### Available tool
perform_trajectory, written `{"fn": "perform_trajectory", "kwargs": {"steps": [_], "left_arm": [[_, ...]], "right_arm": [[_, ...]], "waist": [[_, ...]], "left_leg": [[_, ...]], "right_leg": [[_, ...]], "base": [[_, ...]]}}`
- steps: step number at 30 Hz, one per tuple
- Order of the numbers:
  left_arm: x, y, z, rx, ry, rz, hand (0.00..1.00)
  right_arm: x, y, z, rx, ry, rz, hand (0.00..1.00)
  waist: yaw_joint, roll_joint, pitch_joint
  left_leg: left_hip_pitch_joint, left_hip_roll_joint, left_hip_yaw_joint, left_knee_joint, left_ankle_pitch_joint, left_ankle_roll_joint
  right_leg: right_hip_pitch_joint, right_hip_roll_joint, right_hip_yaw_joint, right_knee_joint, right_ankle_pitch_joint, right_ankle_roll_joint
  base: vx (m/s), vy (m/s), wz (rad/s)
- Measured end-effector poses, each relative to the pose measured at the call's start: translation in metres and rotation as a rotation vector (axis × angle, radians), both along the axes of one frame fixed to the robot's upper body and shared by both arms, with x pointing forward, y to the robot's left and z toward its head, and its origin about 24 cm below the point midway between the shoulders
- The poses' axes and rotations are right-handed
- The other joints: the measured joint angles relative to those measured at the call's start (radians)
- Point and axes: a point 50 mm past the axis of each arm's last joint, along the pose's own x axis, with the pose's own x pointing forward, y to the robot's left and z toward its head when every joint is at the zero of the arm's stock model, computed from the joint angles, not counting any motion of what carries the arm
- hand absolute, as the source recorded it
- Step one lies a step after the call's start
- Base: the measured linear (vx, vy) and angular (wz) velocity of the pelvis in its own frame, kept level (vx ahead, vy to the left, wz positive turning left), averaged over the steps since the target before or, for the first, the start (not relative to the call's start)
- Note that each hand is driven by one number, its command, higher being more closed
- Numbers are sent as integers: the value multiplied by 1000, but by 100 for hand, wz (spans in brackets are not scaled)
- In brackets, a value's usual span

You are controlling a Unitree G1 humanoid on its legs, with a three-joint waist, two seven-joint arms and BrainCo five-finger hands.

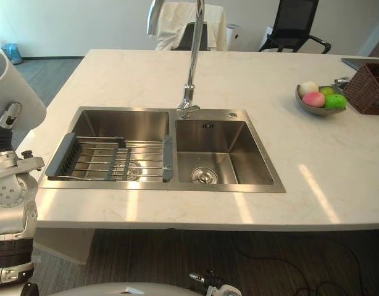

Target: Walk over to the sink, pick up the cup, carry it to the dishwasher, place the cup inside the dishwasher, then close the dishwasher door

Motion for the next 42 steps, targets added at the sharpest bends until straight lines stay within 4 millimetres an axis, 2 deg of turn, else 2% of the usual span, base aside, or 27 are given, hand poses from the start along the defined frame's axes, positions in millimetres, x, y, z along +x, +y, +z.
{"fn": "perform_trajectory", "kwargs": {"steps": [4, 7, 10, 14, 15, 16, 17, 18, 19, 20, 21, 23, 25, 27, 28, 30, 31, 32, 33, 34, 35, 36, 37, 38, 40, 41, 42], "left_arm": [[-6, -9, -20, -67, 39, -9, 100], [-17, -12, -42, -157, 91, 25, 100], [-31, -21, -54, -217, 124, 14, 100], [-46, -18, -48, -224, 106, 34, 100], [-51, -17, -46, -228, 101, 36, 100], [-51, -17, -44, -229, 96, 34, 100], [-51, -19, -44, -222, 100, 3, 100], [-49, -21, -46, -231, 104, -38, 100], [-47, -24, -46, -230, 104, -60, 100], [-46, -30, -46, -232, 103, -96, 100], [-46, -35, -44, -227, 98, -125, 100], [-45, -38, -45, -227, 100, -142, 100], [-43, -41, -43, -221, 94, -163, 100], [-42, -45, -44, -230, 101, -185, 100], [-41, -48, -44, -231, 108, -203, 100], [-40, -52, -44, -221, 116, -230, 100], [-38, -57, -43, -214, 116, -260, 100], [-36, -62, -42, -215, 111, -285, 100], [-33, -68, -41, -216, 108, -312, 100], [-24, -77, -45, -215, 126, -355, 100], [-19, -80, -50, -206, 152, -368, 100], [-17, -80, -52, -191, 158, -370, 100], [-18, -82, -54, -205, 162, -370, 100], [-18, -81, -60, -224, 183, -356, 100], [-21, -83, -68, -245, 215, -350, 100], [-21, -85, -68, -227, 220, -366, 100], [-21, -88, -68, -224, 222, -382, 100]], "right_arm": [[-15, -5, 0, 10, 33, -36, 0], [-26, -6, -1, 47, 60, -4, 0], [-28, -8, -1, 55, 82, 24, 0], [-35, -12, -3, 60, 165, 42, 0], [-35, -14, -3, 56, 176, 55, 0], [-34, -15, -3, 54, 176, 50, 0], [-41, -14, -5, 55, 205, 32, 0], [-46, -12, -6, 65, 219, -8, 0], [-48, -14, -6, 64, 226, -30, 0], [-51, -20, -5, 43, 240, -64, 0], [-51, -29, -4, 18, 243, -81, 0], [-36, -29, -2, 19, 204, -87, 0], [-6, -14, 0, 72, 99, -121, 0], [13, -5, 4, 96, 39, -110, 0], [23, -2, 7, 103, 4, -100, 0], [29, -1, 10, 100, -24, -95, 0], [27, -3, 10, 91, -24, -99, 0], [26, -3, 10, 84, -27, -101, 0], [28, -5, 12, 74, -52, -122, 0], [32, -11, 16, 63, -86, -158, 0], [33, -8, 15, 76, -87, -186, 0], [35, -1, 14, 91, -85, -176, 0], [30, -6, 14, 76, -78, -172, 0], [26, -5, 12, 71, -77, -176, 0], [32, -12, 16, 49, -108, -160, 0], [33, -11, 17, 58, -126, -159, 0], [37, -12, 19, 69, -155, -150, 0]], "waist": [[-17, 3, 2], [-7, 4, 1], [29, 7, 1], [127, 3, 9], [139, 6, 15], [141, 11, 24], [153, 1, 36], [141, -32, 39], [134, -31, 40], [147, -7, 39], [151, 21, 35], [144, 32, 45], [140, 10, 59], [144, 15, 68], [147, 28, 75], [146, 44, 81], [143, 59, 91], [134, 66, 96], [118, 82, 104], [86, 96, 116], [68, 36, 126], [54, -18, 139], [55, 1, 128], [68, -12, 133], [73, 19, 120], [72, 33, 117], [71, 45, 118]], "left_leg": [[2, -3, -35, 0, 0, 2], [-3, -6, -103, -6, 5, 2], [-54, -22, -193, -6, 26, 7], [-136, -54, -376, -6, 88, 5], [-165, -74, -371, -7, 112, 15], [-178, -80, -329, -7, 103, 49], [-172, -79, -209, -3, 61, 119], [-194, -70, -3, 68, -2, 198], [-227, -39, 121, 174, -33, 212], [-257, 23, 287, 333, -74, 226], [-250, 39, 344, 369, -112, 170], [-239, -31, 284, 307, -104, 193], [-199, -115, 214, 183, -66, 215], [-178, -145, 182, 134, -50, 230], [-169, -161, 152, 120, -41, 233], [-154, -188, 96, 103, -40, 235], [-132, -216, 13, 86, -21, 258], [-129, -224, -38, 75, -8, 264], [-127, -230, -109, 62, 9, 251], [-107, -232, -184, 29, -15, 155], [-109, -254, -178, 82, -121, 63], [-213, -247, -204, 422, -181, 263], [-196, -172, -273, 424, -198, 178], [-153, -188, -296, 394, -217, 147], [-126, -169, -339, 350, -216, 141], [-99, -137, -356, 327, -215, 159], [-87, -101, -385, 327, -224, 144]], "right_leg": [[16, -4, -42, 4, -3, 1], [56, -14, -134, 4, -18, 6], [63, -18, -219, 32, -42, 13], [69, -24, -397, 108, -104, 19], [91, -35, -467, 121, -117, 24], [111, -37, -515, 127, -122, 29], [158, -42, -614, 127, -121, 39], [189, -78, -712, 128, -118, 42], [199, -88, -752, 139, -120, 45], [215, -92, -804, 158, -123, 49], [236, -88, -844, 185, -139, 73], [261, -121, -884, 221, -132, 60], [278, -164, -925, 285, -133, 9], [277, -195, -924, 352, -128, -26], [279, -222, -925, 419, -109, -53], [279, -279, -925, 540, -79, -92], [256, -319, -859, 681, -99, -194], [191, -282, -715, 742, -171, -166], [118, -183, -551, 750, -230, -133], [47, -41, -373, 705, -279, -102], [-1, -18, -262, 663, -294, -88], [-68, -44, -143, 626, -313, -47], [-90, -25, -110, 594, -325, -36], [-138, -52, -22, 554, -343, -49], [-225, -26, 45, 501, -325, -36], [-281, 5, 118, 464, -284, -31], [-322, 41, 184, 417, -233, -32]], "base": [[3, -11, 12], [-7, -35, 63], [-31, -35, 102], [-21, -41, 153], [-98, -8, 180], [-135, 13, 209], [-80, 91, 247], [-44, 107, 256], [24, 166, 246], [64, 171, 197], [85, 180, 177], [69, 227, 129], [16, 235, 101], [-5, 133, 66], [23, 125, 76], [51, 88, 93], [62, 94, 129], [49, 93, 173], [-4, 16, 221], [-2, -30, 235], [48, -100, 249], [58, -113, 161], [32, -52, 130], [-11, 0, 74], [9, -77, 62], [127, -211, 58], [179, -206, 56]]}}
